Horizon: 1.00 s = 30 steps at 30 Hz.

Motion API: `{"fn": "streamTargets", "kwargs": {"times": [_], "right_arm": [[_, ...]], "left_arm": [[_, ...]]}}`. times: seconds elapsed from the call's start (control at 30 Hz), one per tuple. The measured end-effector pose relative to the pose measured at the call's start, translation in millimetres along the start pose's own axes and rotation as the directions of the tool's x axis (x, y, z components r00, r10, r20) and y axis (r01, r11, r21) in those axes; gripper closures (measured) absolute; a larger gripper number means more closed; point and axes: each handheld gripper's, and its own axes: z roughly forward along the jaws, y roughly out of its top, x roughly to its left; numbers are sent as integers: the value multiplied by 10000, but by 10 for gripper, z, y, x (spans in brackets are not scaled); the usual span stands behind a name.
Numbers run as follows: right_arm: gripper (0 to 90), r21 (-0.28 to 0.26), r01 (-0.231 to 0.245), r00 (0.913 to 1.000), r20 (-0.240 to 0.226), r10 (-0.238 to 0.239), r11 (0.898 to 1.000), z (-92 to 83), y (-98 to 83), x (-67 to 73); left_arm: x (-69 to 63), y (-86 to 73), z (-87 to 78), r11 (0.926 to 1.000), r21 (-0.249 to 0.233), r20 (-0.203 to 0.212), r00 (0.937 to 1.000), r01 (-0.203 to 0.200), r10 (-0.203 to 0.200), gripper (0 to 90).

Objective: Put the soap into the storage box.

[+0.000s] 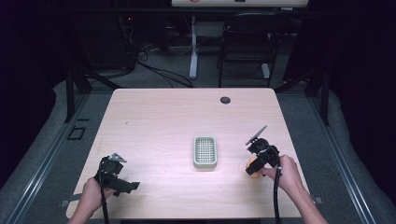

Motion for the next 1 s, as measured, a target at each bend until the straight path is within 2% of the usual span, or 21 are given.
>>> {"fn": "streamTargets", "kwargs": {"times": [0.2, 0.4, 0.43, 0.67, 0.7, 0.73, 1.0], "right_arm": [[266, -129, 65, 9999, -86, -66, 9999, -23, 75, 34], [266, 27, 340, 9994, -13, -340, 9994, -43, 146, 58], [266, -116, 240, 9997, -60, -241, 9996, -36, 150, 66], [266, -138, 335, 9994, -90, -337, 9993, -44, 217, 99], [266, -343, 209, 9997, -97, -213, 9992, -31, 219, 112], [266, -130, 407, 9991, -75, -408, 9991, -48, 238, 104], [266, -154, 485, 9987, -133, -487, 9987, -48, 306, 133]], "left_arm": [[1, -3, -2, 10000, -8, -7, 10000, 26, -26, 0], [1, -3, -1, 10000, 4, -20, 10000, 7, -7, 0], [1, -3, -1, 10000, 4, -20, 10000, 7, -7, 0], [0, -2, 1, 10000, 14, -9, 10000, 5, -5, 0], [0, -2, 0, 10000, 4, -2, 10000, 14, -14, 0], [-1, -2, 0, 10000, 0, -3, 10000, 19, -19, 0], [0, -2, 2, 10000, 13, 2, 10000, -2, 2, 0]]}}
